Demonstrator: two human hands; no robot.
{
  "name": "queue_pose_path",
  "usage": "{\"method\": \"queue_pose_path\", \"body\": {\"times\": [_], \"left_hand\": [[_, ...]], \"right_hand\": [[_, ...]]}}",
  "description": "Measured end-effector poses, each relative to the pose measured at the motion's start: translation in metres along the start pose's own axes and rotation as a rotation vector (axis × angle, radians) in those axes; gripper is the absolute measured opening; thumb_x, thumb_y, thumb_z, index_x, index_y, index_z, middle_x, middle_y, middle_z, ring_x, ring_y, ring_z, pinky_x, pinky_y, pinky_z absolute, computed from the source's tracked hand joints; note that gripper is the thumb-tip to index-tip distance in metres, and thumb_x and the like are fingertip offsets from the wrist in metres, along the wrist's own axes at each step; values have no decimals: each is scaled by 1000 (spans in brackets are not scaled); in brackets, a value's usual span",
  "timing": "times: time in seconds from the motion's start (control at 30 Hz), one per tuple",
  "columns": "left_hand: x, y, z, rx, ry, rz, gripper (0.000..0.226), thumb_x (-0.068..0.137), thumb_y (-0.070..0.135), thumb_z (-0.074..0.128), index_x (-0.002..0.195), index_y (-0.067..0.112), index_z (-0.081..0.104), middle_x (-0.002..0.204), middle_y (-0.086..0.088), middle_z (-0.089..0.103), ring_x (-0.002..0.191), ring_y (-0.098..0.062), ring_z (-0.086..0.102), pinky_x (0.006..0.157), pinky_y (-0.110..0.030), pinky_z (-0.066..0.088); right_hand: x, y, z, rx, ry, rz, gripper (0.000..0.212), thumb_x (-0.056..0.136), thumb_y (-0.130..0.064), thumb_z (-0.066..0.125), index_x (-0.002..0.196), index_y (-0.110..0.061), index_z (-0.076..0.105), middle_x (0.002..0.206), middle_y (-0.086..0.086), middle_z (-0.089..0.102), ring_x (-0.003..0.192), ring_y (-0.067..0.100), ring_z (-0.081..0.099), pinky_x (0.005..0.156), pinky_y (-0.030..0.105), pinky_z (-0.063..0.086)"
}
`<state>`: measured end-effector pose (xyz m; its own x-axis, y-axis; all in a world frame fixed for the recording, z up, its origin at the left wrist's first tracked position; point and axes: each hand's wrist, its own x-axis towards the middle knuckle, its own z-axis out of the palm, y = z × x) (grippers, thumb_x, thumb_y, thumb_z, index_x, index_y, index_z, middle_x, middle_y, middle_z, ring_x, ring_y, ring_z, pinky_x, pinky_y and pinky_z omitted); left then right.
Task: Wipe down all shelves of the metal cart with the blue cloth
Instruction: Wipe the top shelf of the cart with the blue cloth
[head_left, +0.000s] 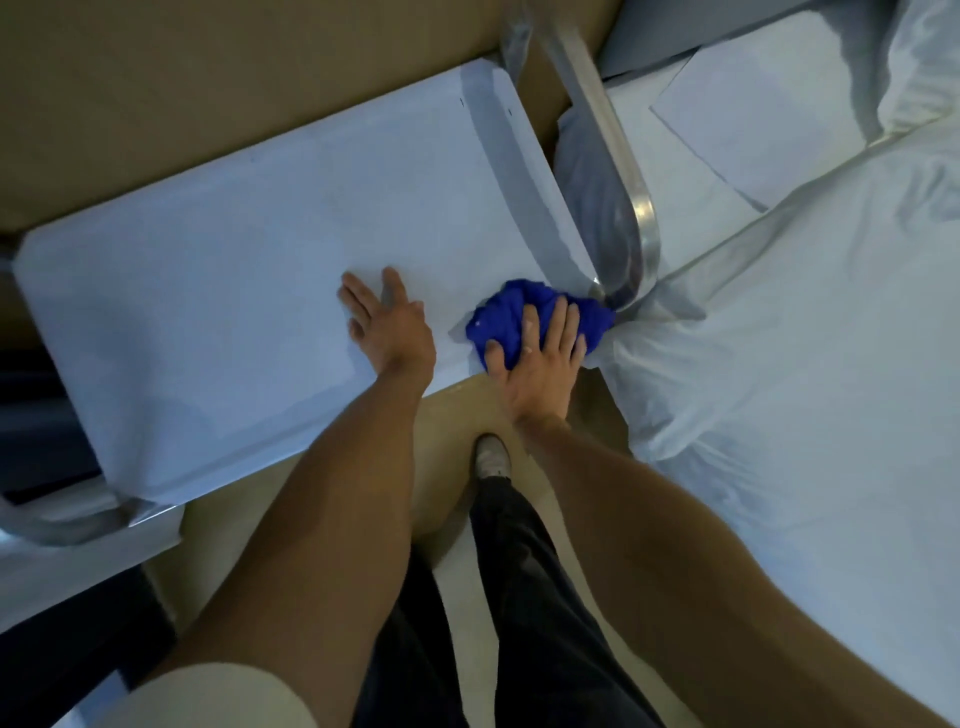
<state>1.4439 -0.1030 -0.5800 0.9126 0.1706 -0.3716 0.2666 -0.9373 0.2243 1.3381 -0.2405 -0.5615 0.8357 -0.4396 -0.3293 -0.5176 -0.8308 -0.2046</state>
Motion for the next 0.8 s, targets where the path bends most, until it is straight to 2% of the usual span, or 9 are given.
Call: {"method": "queue_pose_path", "body": {"times": [0.13, 0.2, 0.27, 0.37, 0.43, 0.5, 0.57, 0.63, 0.8], "left_hand": [[2, -1, -5, -12, -48, 9, 53, 103, 25, 40, 153, 23, 23, 162, -22, -6, 150, -35, -4, 116, -48, 20], [7, -10, -25, -23, -90, 79, 47, 100, 18, 42, 146, 17, 37, 159, -23, 14, 147, -36, 14, 114, -43, 26], [10, -32, -58, 38, -75, 140, 42, 96, 15, 43, 138, 14, 48, 144, -19, 42, 133, -36, 40, 106, -41, 35], [13, -88, -104, 183, 12, 53, 41, 94, 12, 44, 134, 12, 51, 127, -18, 54, 117, -35, 53, 98, -42, 40], [7, -129, -117, 215, -33, -85, 40, 95, 17, 47, 135, 11, 48, 132, -20, 48, 121, -36, 49, 99, -43, 39], [-7, -164, -114, 208, -148, -206, 49, 95, 30, 54, 140, 17, 41, 144, -22, 33, 128, -38, 40, 101, -47, 38], [-23, -188, -99, 158, -252, -247, 70, 89, 41, 65, 147, 27, 28, 155, -23, 9, 137, -42, 26, 102, -52, 38], [-30, -200, -87, 131, -268, -212, 84, 86, 41, 70, 151, 30, 18, 158, -23, -7, 142, -44, 13, 103, -52, 40], [-26, -216, -89, 184, -243, -194, 90, 86, 45, 69, 154, 29, 13, 158, -24, -4, 141, -45, 19, 103, -47, 43]], "right_hand": [[-12, -23, 18, -80, -63, -244, 70, 97, -63, 28, 154, -22, 33, 165, 16, 11, 153, 33, 2, 122, 51, 3], [-10, -24, 16, -121, -87, -258, 69, 98, -63, 24, 156, -25, 29, 166, 14, 6, 153, 32, -1, 122, 51, 2], [-8, -29, 7, -134, -103, -234, 69, 99, -63, 21, 157, -25, 24, 166, 14, 0, 153, 31, -6, 122, 51, -1], [-12, -40, 0, -152, -158, -187, 68, 101, -59, 23, 159, -24, 16, 166, 15, -4, 152, 33, -8, 122, 52, 0], [-16, -51, -1, -173, -175, -139, 69, 102, -57, 23, 160, -22, 12, 166, 17, -4, 152, 34, -8, 122, 53, 2], [-18, -61, 2, -174, -173, -125, 69, 102, -55, 22, 160, -19, 10, 165, 18, -4, 152, 35, -7, 122, 52, 3], [-25, -67, 10, -173, -161, -150, 69, 103, -54, 21, 160, -17, 8, 165, 20, -4, 152, 36, -6, 123, 52, 2], [-39, -80, 24, -186, -142, -196, 69, 103, -53, 19, 160, -16, 8, 165, 20, -4, 152, 37, -6, 122, 52, 0], [-92, -168, 67, -150, -225, -413, 67, 103, -49, 28, 159, -17, 10, 164, 20, -8, 152, 36, -9, 121, 50, -4]]}}
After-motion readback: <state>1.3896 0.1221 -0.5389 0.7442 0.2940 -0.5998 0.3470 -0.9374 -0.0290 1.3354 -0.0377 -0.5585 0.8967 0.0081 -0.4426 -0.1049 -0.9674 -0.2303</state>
